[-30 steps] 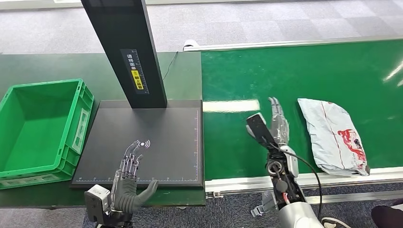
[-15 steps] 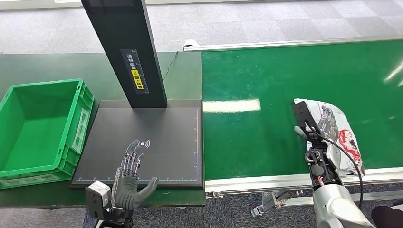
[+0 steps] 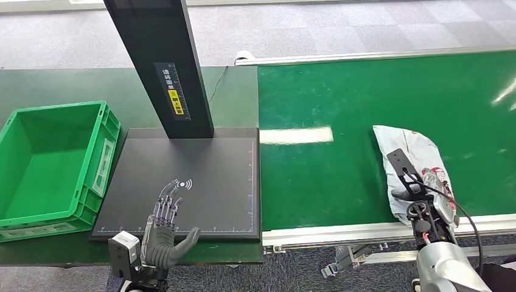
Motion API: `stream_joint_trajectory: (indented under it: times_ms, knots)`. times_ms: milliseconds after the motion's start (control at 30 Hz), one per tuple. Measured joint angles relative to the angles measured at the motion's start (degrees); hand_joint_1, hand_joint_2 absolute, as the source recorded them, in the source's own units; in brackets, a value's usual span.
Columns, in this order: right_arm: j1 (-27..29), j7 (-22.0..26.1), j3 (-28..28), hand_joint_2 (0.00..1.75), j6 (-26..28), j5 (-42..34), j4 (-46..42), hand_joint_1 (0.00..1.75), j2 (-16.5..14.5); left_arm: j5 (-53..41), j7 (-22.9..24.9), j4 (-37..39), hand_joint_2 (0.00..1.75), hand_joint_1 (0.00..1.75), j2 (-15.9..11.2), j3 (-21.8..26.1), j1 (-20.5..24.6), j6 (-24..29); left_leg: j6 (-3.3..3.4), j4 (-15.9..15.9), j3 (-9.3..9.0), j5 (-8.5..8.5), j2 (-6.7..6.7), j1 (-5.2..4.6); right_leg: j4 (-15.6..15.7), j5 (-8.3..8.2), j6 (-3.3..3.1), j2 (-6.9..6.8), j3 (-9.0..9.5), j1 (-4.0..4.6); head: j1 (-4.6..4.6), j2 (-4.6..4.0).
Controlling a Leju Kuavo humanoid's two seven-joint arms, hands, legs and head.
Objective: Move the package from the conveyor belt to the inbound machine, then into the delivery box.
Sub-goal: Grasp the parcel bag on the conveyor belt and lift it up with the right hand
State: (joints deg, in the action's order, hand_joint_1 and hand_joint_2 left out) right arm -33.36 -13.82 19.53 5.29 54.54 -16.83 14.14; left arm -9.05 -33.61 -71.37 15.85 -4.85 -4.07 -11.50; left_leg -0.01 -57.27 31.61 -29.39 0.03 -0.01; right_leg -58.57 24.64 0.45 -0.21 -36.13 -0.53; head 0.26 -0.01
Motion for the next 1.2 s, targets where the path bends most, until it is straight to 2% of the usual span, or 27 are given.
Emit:
stream_joint_trajectory:
  times_ms: [133, 333, 367, 400, 433, 467, 500, 567, 967, 1067, 1200]
  knots:
    - [0.01, -2.93, -0.21, 1.75, -2.26, 2.67, 0.49, 0.0, 0.08, 0.04, 0.28, 0.05, 1.75, 0.0, 0.0, 0.11, 0.06, -0.16, 0.0, 0.0, 0.0, 0.0, 0.0, 0.0, 0.0, 0.0, 0.0, 0.0, 0.0, 0.0, 0.0, -0.01]
    - [0.02, -4.81, -0.32, 1.75, -4.26, 4.87, 0.92, 0.0, 0.02, 0.1, 0.97, 0.05, 1.75, 0.0, 0.0, 0.16, 0.2, -0.53, 0.01, 0.0, 0.0, 0.01, 0.0, 0.0, 0.0, 0.0, 0.0, -0.02, 0.01, 0.0, 0.01, -0.01]
    - [0.02, -4.98, -0.32, 1.75, -4.6, 5.16, 0.98, 0.1, 0.01, 0.12, 1.06, 0.05, 1.75, 0.0, 0.0, 0.18, 0.28, -0.58, 0.01, 0.0, -0.01, 0.01, 0.0, 0.0, 0.0, 0.0, 0.0, -0.02, 0.01, 0.0, 0.01, -0.01]
    - [0.02, -5.14, -0.32, 1.75, -4.96, 5.47, 1.03, 0.43, -0.01, 0.14, 1.14, 0.07, 1.75, 0.0, 0.0, 0.2, 0.37, -0.63, 0.01, 0.0, -0.01, 0.01, 0.0, 0.0, 0.0, 0.0, 0.0, -0.02, 0.01, 0.0, 0.01, -0.01]
    - [0.03, -5.32, -0.32, 1.75, -5.41, 5.82, 1.08, 0.8, -0.04, 0.15, 1.2, 0.09, 1.75, 0.0, 0.0, 0.21, 0.49, -0.68, 0.01, 0.0, -0.01, 0.01, -0.01, 0.0, 0.0, 0.0, 0.0, -0.02, 0.01, 0.0, 0.0, -0.01]
    - [0.05, -5.48, -0.32, 1.75, -5.95, 6.24, 1.11, 1.23, -0.07, 0.17, 1.26, 0.17, 1.75, 0.0, 0.0, 0.23, 0.64, -0.72, 0.01, 0.0, -0.01, 0.01, -0.01, 0.0, 0.0, 0.0, 0.0, -0.03, 0.02, 0.0, 0.0, 0.0]
    - [0.07, -5.59, -0.31, 1.75, -6.56, 6.74, 1.13, 1.57, -0.1, 0.18, 1.3, 0.29, 1.75, 0.0, 0.0, 0.24, 0.81, -0.75, 0.01, 0.0, -0.02, 0.01, -0.01, 0.0, 0.0, 0.0, 0.0, -0.04, 0.02, 0.0, 0.0, 0.0]
    - [0.12, -5.65, -0.29, 1.75, -7.5, 7.76, 1.15, 1.75, -0.17, 0.21, 1.35, 0.63, 1.75, 0.0, -0.01, 0.27, 1.19, -0.8, 0.01, 0.0, -0.02, 0.01, -0.02, 0.0, 0.0, 0.0, 0.0, -0.05, 0.03, 0.0, 0.0, -0.01]
    - [-0.08, -4.49, 0.49, 1.75, -7.83, 11.3, 1.13, 1.75, -0.39, 0.22, 1.37, 1.84, 1.75, 0.0, -0.02, 0.41, 2.2, -1.02, 0.01, 0.0, -0.15, 0.01, -0.01, 0.0, 0.01, 0.01, 0.01, -0.05, 0.2, 0.01, 0.01, -0.01]
    - [-0.09, -2.37, 1.47, 1.75, -4.16, 11.66, 1.08, 1.75, -0.79, 0.22, 1.37, 1.84, 1.75, 0.0, -0.02, 0.54, 2.08, -1.02, 0.01, 0.0, -0.1, 0.01, -0.02, 0.0, 0.0, 0.01, 0.01, -0.06, 0.22, 0.0, 0.01, -0.01]
    - [-0.39, 4.34, 4.24, 1.75, 6.71, 9.87, 0.82, 1.75, -1.69, 0.22, 1.37, 1.6, 1.75, 0.0, -0.02, 0.78, 1.48, -1.02, 0.01, 0.0, -0.07, 0.01, -0.02, 0.0, -0.01, 0.0, 0.01, -0.05, 0.2, -0.01, -0.01, -0.01]
